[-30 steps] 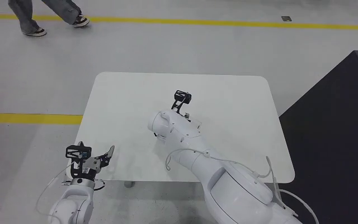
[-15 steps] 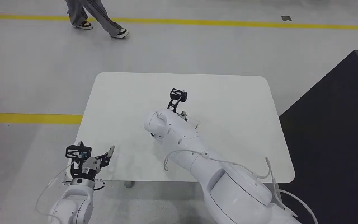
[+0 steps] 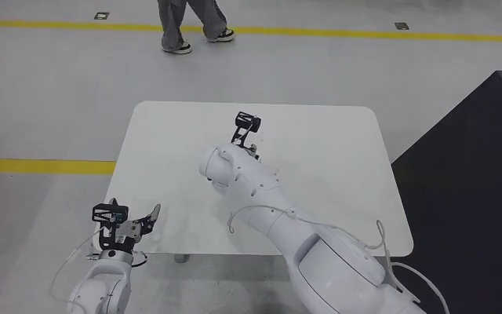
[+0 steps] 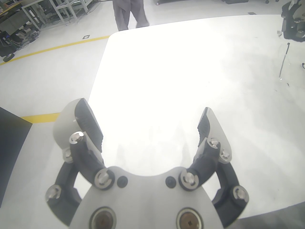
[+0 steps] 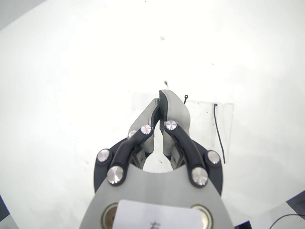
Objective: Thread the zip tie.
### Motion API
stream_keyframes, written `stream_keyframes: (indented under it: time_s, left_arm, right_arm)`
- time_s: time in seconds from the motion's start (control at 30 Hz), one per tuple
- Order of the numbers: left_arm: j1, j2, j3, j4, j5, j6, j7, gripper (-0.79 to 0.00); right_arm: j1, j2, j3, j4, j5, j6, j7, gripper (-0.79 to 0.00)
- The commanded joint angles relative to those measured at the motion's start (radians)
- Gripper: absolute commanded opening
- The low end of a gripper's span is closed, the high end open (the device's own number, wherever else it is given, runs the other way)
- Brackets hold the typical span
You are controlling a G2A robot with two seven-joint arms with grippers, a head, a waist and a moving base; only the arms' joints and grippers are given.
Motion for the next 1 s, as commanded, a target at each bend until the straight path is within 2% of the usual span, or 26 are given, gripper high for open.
stream_keyframes:
  time_s: [0.0, 0.07, 0.3, 0.4, 0.43, 0.47, 0.6, 0.63, 0.67, 0.7, 0.73, 0.87, 0.97]
  left_arm:
    - [0.0, 0.0, 0.0, 0.0, 0.0, 0.0, 0.0, 0.0]
    - [0.0, 0.0, 0.0, 0.0, 0.0, 0.0, 0.0, 0.0]
    - [0.0, 0.0, 0.0, 0.0, 0.0, 0.0, 0.0, 0.0]
    - [0.0, 0.0, 0.0, 0.0, 0.0, 0.0, 0.0, 0.0]
    - [0.0, 0.0, 0.0, 0.0, 0.0, 0.0, 0.0, 0.0]
    - [0.0, 0.0, 0.0, 0.0, 0.0, 0.0, 0.0, 0.0]
    - [0.0, 0.0, 0.0, 0.0, 0.0, 0.0, 0.0, 0.0]
    - [0.0, 0.0, 0.0, 0.0, 0.0, 0.0, 0.0, 0.0]
    - [0.0, 0.0, 0.0, 0.0, 0.0, 0.0, 0.0, 0.0]
    - [0.0, 0.0, 0.0, 0.0, 0.0, 0.0, 0.0, 0.0]
    - [0.0, 0.0, 0.0, 0.0, 0.0, 0.0, 0.0, 0.0]
    - [0.0, 0.0, 0.0, 0.0, 0.0, 0.0, 0.0, 0.0]
    - [0.0, 0.0, 0.0, 0.0, 0.0, 0.0, 0.0, 0.0]
  right_arm:
    - [-0.013, 0.009, 0.018, -0.045, -0.006, 0.0, -0.02, -0.785]
    - [-0.034, 0.023, 0.029, -0.11, -0.01, -0.021, 0.019, -0.785]
    - [-0.107, 0.108, 0.074, -0.3, -0.139, -0.001, 0.17, -0.785]
    - [-0.137, 0.136, 0.076, -0.344, -0.205, -0.006, 0.243, -0.785]
    - [-0.137, 0.136, 0.076, -0.344, -0.205, -0.006, 0.243, -0.727]
    - [-0.137, 0.136, 0.076, -0.344, -0.205, -0.006, 0.243, -0.542]
    - [-0.137, 0.136, 0.076, -0.344, -0.205, -0.006, 0.243, -0.542]
    - [-0.141, 0.136, 0.076, -0.344, -0.206, -0.009, 0.238, 0.0]
    - [-0.152, 0.138, 0.082, -0.348, -0.208, -0.015, 0.217, -0.277]
    - [-0.161, 0.138, 0.09, -0.355, -0.206, -0.012, 0.199, -0.474]
    - [-0.169, 0.138, 0.092, -0.358, -0.21, -0.003, 0.184, -0.582]
    - [-0.191, 0.129, 0.105, -0.361, -0.217, 0.0, 0.134, -0.619]
    - [-0.194, 0.12, 0.118, -0.339, -0.234, 0.0, 0.103, -0.588]
